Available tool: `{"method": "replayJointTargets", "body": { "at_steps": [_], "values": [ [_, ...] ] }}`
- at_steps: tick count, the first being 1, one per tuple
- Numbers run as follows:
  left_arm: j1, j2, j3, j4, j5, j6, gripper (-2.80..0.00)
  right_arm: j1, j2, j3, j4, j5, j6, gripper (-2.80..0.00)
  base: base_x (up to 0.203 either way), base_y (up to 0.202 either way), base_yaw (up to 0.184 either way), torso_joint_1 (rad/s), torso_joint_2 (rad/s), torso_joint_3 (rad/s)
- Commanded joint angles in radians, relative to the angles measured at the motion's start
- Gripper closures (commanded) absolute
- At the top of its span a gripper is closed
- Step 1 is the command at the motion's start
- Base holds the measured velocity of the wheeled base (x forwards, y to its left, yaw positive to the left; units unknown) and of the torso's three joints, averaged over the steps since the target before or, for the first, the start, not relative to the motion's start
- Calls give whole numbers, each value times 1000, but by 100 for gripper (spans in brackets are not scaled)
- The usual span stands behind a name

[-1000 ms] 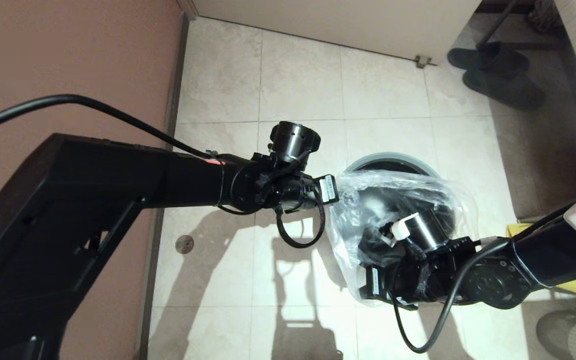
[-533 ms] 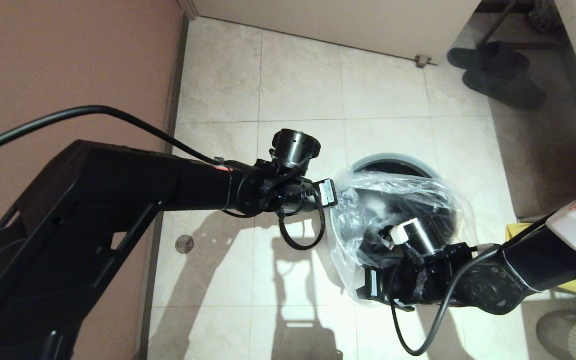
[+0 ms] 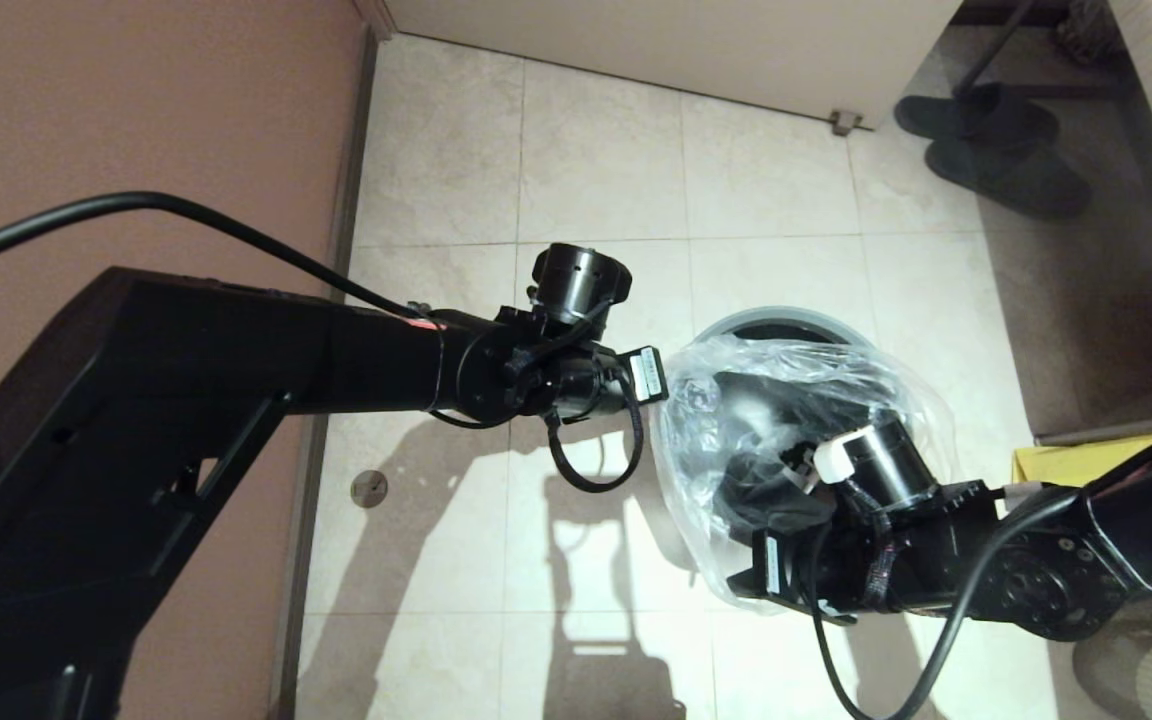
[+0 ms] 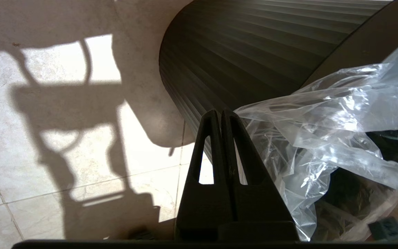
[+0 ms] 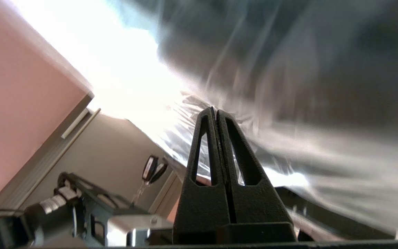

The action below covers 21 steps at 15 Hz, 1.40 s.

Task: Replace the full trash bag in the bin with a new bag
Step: Put the new garbage bag on the trash can

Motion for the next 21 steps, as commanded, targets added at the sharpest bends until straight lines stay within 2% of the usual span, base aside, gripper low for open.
{"method": "replayJointTargets", "body": {
  "at_steps": [1,5,9,15,21],
  "values": [
    [0,-2,0,0,1,-3,0,0,-70,16,12,-1,4,0,0,0,0,0,0,0],
    [-1,2,2,0,0,-5,0,-26,-160,29,10,-4,25,0,0,0,0,0,0,0],
    [-5,20,9,-5,1,-8,0,-88,-264,30,6,-2,30,0,0,0,0,0,0,0],
    [-5,34,35,-6,16,-12,0,-111,-316,44,6,-6,27,0,0,0,0,0,0,0],
    [-9,-75,39,-2,19,-14,0,-153,-319,28,5,-9,25,0,0,0,0,0,0,0]
  ]
}}
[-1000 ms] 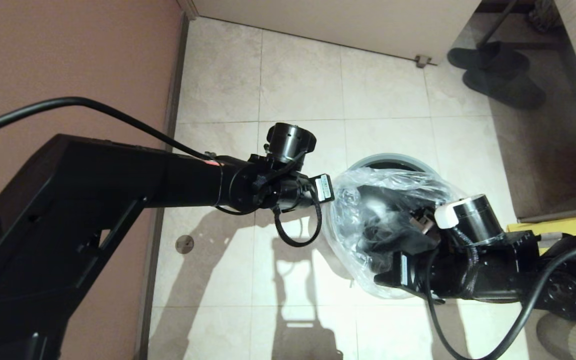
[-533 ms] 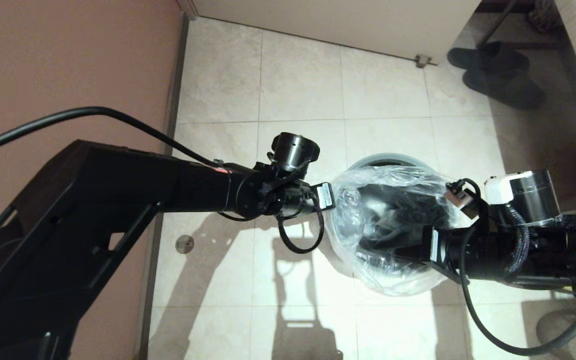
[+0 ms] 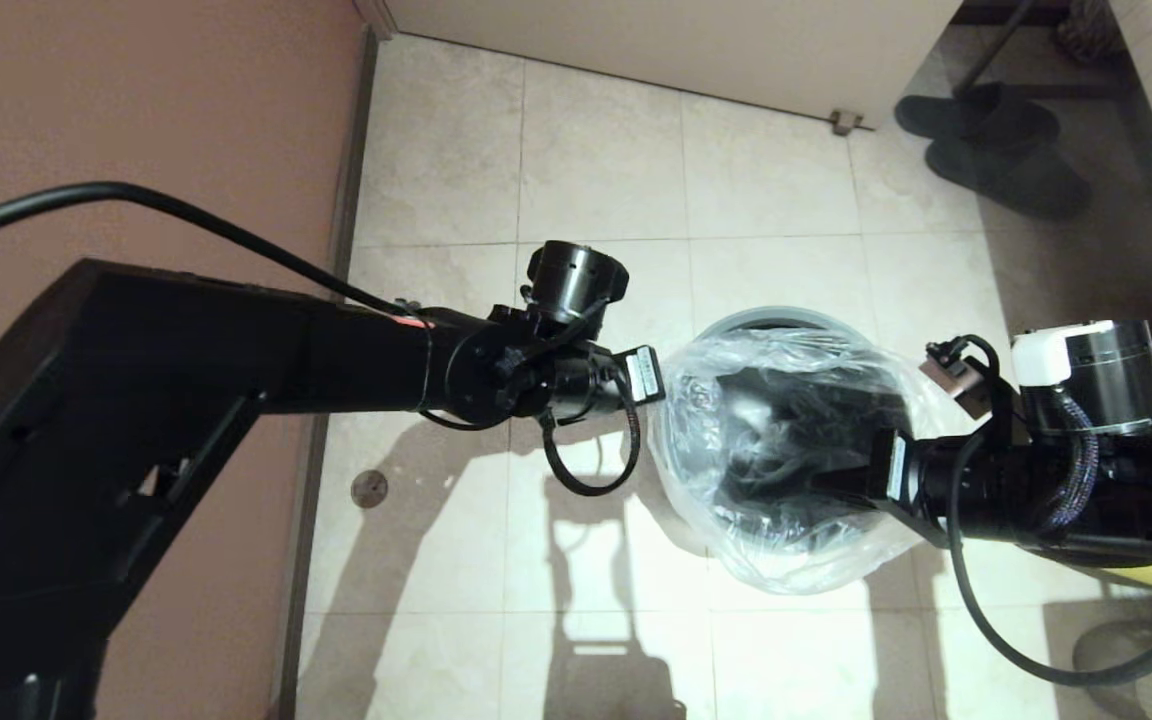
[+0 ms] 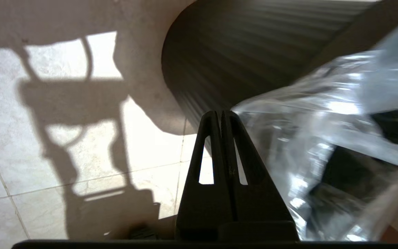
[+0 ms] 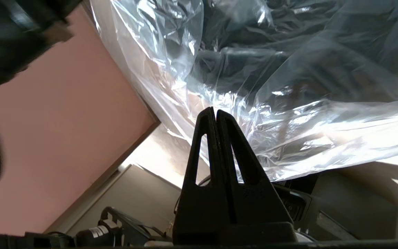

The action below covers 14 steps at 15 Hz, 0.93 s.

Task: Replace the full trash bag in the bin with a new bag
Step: Put the new garbage bag on the trash can

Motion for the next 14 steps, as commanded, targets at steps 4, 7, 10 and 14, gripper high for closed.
{"method": "replayJointTargets", "body": {
  "at_steps": [4,7,10,14],
  "values": [
    [-36,-183,105,6,7,-9,0,-48,-18,-5,-2,2,5,0,0,0,0,0,0,0],
    [-57,-311,243,7,33,-8,0,-79,4,-41,-11,4,-16,0,0,0,0,0,0,0],
    [-55,-472,335,13,37,-19,0,-91,131,-94,-57,7,-53,0,0,0,0,0,0,0],
    [-44,-717,429,75,38,-27,0,-105,300,-251,-125,10,-103,0,0,0,0,0,0,0]
  ]
}}
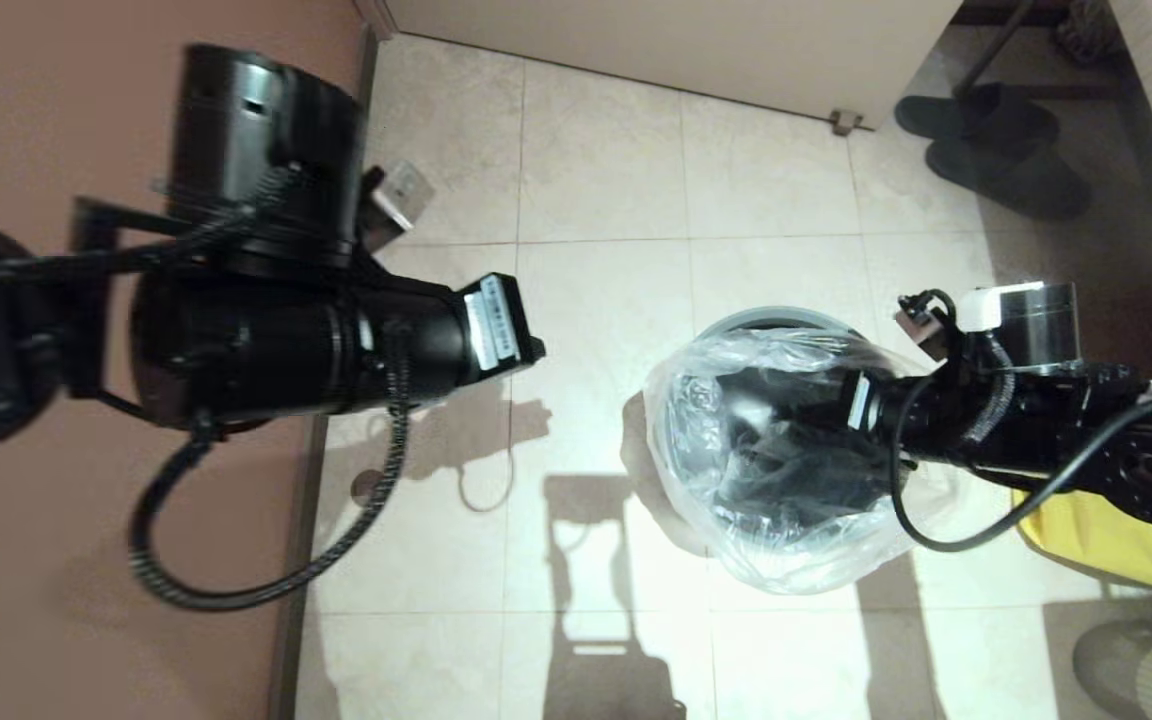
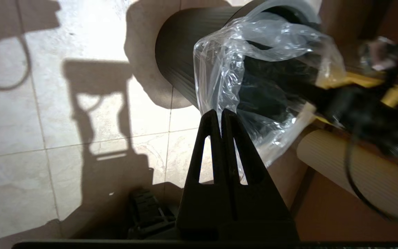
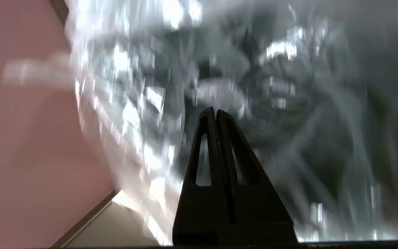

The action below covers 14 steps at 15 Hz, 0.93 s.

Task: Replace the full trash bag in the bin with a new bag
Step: Put the new garbage bag on the trash can

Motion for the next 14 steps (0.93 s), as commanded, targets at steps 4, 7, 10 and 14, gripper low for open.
{"method": "replayJointTargets", "body": {
  "at_steps": [4,7,10,14],
  "values": [
    [38,-266,96,45,1,-3,0,-17,147,-203,5,3,-9,0,0,0,0,0,0,0],
    [42,-341,109,74,1,-1,0,-8,139,-239,84,-1,-16,0,0,0,0,0,0,0],
    [43,-417,139,86,-1,-1,0,11,139,-193,145,-15,-70,0,0,0,0,0,0,0],
    [31,-500,208,89,-3,12,0,50,170,-161,207,-99,-129,0,0,0,0,0,0,0]
  ]
}}
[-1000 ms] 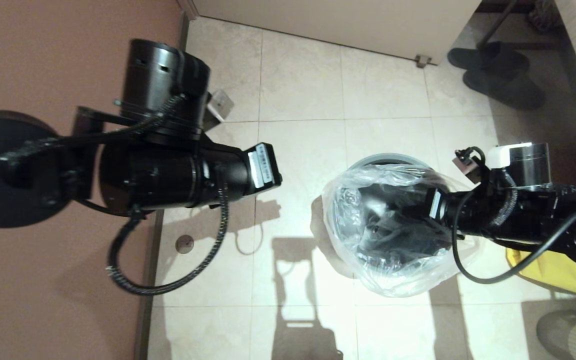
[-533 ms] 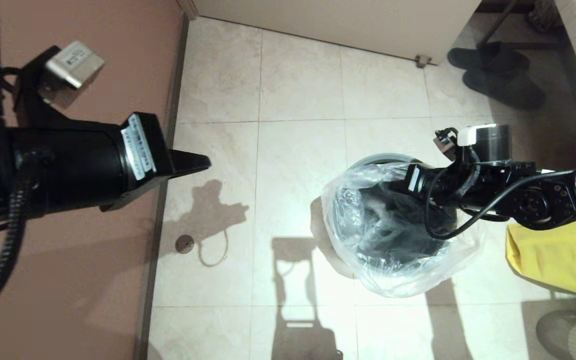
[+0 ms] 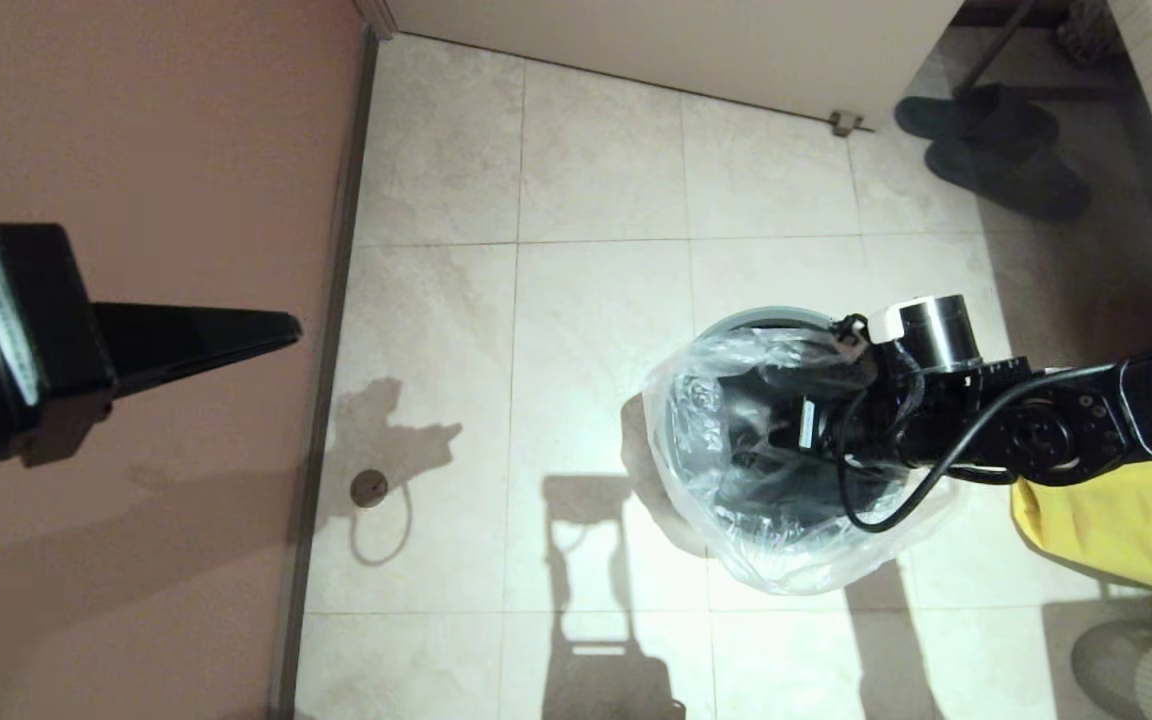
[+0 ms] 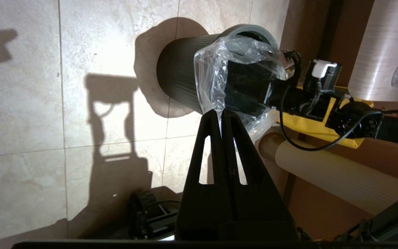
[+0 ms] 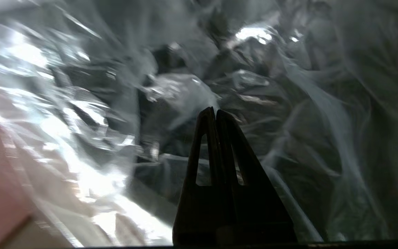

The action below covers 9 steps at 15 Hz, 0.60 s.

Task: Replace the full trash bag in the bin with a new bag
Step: Put the new garbage bag on the trash can

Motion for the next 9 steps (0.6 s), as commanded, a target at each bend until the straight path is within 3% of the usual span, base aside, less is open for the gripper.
{"method": "replayJointTargets", "body": {
  "at_steps": [1,4,7,9],
  "values": [
    [-2,-58,26,-1,0,-3,0,9,56,4,2,-15,-17,0,0,0,0,0,0,0],
    [1,-104,36,-2,8,5,0,56,170,4,-19,-103,-28,0,0,0,0,0,0,0],
    [2,-107,41,-9,63,84,0,97,297,-20,-135,-147,-60,0,0,0,0,0,0,0],
    [2,-108,38,-12,74,94,0,130,314,-29,-160,-168,-71,0,0,0,0,0,0,0]
  ]
}}
